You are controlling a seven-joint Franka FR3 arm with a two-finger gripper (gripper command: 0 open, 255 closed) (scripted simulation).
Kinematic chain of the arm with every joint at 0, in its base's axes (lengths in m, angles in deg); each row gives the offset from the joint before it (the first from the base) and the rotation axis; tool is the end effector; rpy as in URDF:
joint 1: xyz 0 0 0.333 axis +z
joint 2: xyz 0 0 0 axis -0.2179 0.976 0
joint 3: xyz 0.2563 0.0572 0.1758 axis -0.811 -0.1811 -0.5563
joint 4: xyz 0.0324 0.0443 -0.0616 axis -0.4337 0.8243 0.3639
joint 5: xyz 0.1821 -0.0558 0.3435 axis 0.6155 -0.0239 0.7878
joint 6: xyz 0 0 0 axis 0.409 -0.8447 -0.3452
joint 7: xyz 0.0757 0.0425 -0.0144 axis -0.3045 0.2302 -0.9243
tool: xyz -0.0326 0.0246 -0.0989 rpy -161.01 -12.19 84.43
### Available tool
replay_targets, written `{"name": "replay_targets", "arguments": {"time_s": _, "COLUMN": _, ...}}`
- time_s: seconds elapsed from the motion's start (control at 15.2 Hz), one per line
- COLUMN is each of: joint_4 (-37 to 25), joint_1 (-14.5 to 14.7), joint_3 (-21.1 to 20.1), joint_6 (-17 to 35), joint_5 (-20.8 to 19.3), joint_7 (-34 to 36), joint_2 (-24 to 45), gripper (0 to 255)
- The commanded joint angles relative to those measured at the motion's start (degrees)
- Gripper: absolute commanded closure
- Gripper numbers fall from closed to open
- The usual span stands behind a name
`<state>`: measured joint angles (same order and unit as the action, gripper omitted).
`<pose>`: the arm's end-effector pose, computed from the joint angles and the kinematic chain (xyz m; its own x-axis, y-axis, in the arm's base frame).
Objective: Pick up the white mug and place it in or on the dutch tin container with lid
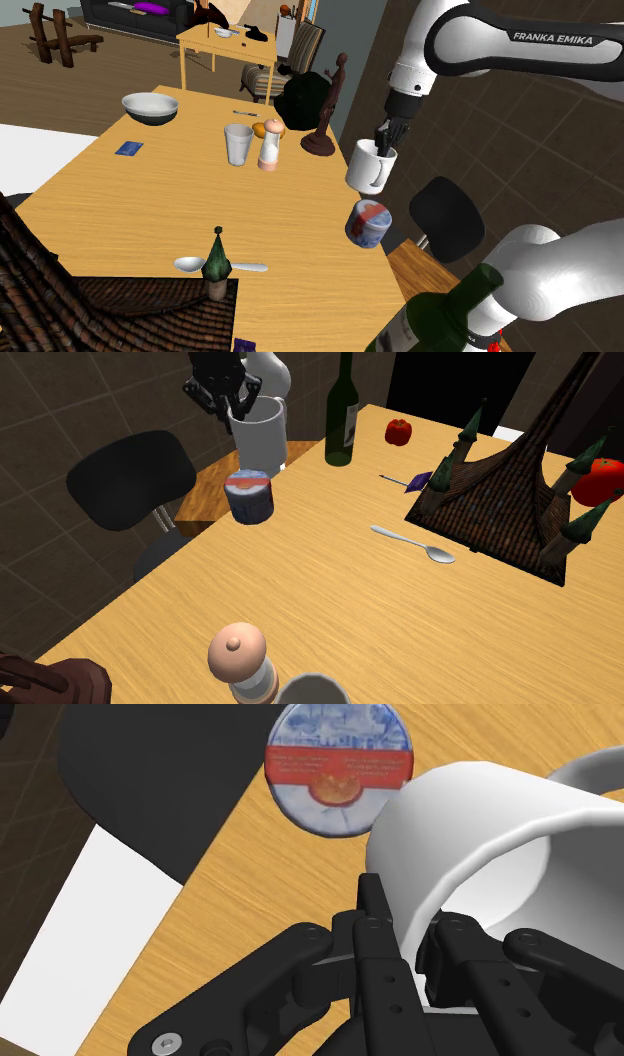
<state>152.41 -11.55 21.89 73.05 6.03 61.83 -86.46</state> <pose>0.3807 0.0445 0.5397 0.9957 0.0171 -0.0913 0.0148 -0.9995 -0.0262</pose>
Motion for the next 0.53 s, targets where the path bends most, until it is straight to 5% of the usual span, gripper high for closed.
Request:
{"name": "replay_targets", "arguments": {"time_s": 0.0, "joint_4": 3.27, "joint_1": -0.61, "joint_3": 1.53, "joint_6": -1.18, "joint_5": -0.76, "joint_7": -1.89, "joint_2": -4.38, "gripper": 255}}
{"name": "replay_targets", "arguments": {"time_s": 0.2, "joint_4": 6.92, "joint_1": -1.93, "joint_3": 4.37, "joint_6": -3.57, "joint_5": -2.73, "joint_7": -5.15, "joint_2": -10.31, "gripper": 255}}
{"name": "replay_targets", "arguments": {"time_s": 0.46, "joint_4": 10.14, "joint_1": -1.92, "joint_3": 4.38, "joint_6": -0.56, "joint_5": -2.73, "joint_7": -5.20, "joint_2": -10.52, "gripper": 255}}
